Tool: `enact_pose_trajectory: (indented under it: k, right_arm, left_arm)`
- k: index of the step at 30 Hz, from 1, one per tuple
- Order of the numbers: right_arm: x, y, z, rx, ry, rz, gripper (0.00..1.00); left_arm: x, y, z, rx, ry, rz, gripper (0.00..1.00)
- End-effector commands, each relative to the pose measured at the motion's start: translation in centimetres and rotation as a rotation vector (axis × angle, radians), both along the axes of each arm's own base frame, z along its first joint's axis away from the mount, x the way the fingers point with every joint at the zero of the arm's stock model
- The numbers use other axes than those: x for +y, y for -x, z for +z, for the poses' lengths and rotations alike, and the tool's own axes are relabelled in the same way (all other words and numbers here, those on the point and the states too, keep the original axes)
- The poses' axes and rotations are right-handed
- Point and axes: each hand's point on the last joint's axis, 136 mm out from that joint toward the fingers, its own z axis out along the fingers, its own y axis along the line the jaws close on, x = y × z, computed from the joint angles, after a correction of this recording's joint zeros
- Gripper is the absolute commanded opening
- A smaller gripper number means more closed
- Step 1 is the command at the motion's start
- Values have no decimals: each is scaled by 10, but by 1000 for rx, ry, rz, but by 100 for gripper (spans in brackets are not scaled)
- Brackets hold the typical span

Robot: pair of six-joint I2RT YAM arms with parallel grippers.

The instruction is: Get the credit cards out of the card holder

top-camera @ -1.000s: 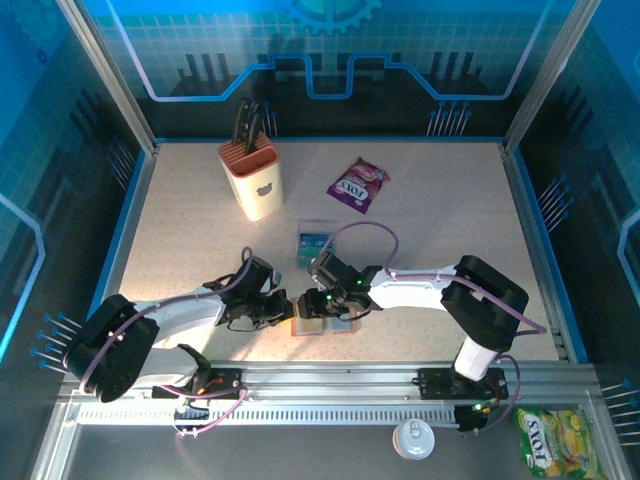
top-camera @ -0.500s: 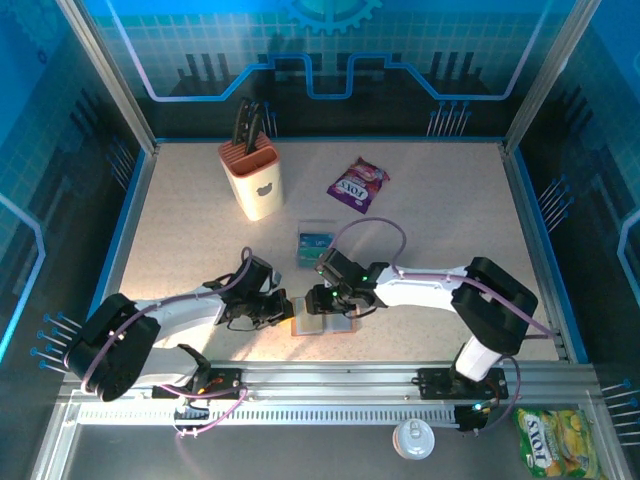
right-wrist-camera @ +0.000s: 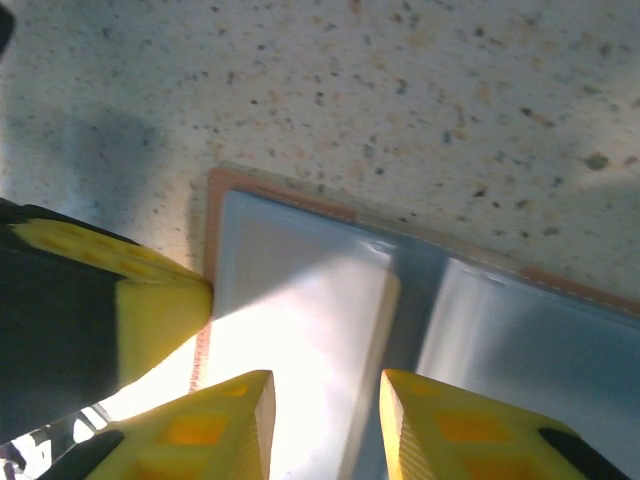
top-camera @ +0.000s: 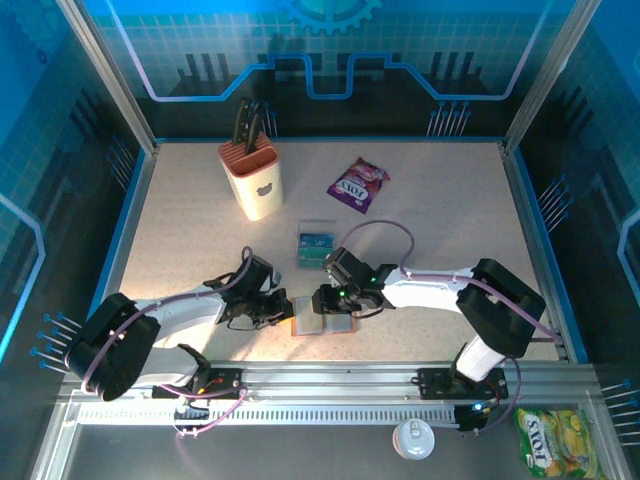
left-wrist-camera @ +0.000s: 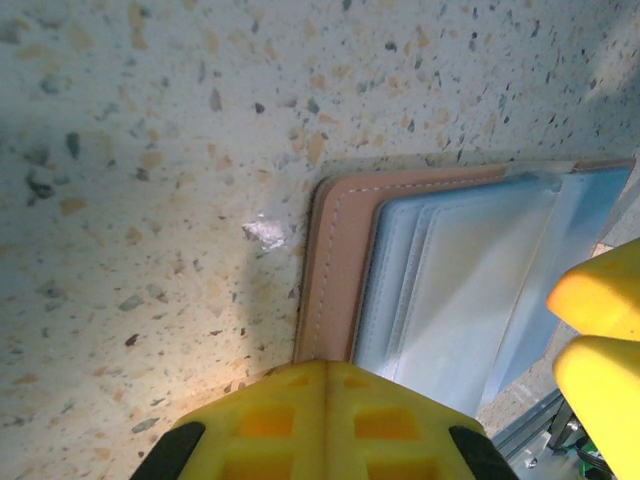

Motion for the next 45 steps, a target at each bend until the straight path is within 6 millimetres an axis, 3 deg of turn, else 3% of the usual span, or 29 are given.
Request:
enact_pose_trajectory:
  k: [1, 7, 11, 21, 32, 38, 45]
  right_arm:
    - [15, 6, 7, 27, -55, 23, 34]
    - [28, 16, -2, 56, -36, 38, 34]
    - [18, 17, -12, 71, 21, 7, 33]
    - [-9, 13, -11, 41, 88, -33, 34]
    - [-13, 13, -15, 63, 42, -14, 34]
    - [-6, 9, 1, 35, 9, -11, 32]
    - [22, 15, 8, 52, -53, 33, 29]
  left_arm:
    - [19, 11, -17, 58, -99, 9, 4]
    - [22, 13, -19, 63, -109, 6, 4]
    - [24, 14, -21, 66, -116, 5, 4]
    - [27, 13, -23, 66, -127, 9, 4]
    - [22, 5, -11, 40, -113, 6, 4]
    - [20, 3, -9, 37, -104, -1, 5]
    - [23, 8, -19, 61, -122, -4, 5]
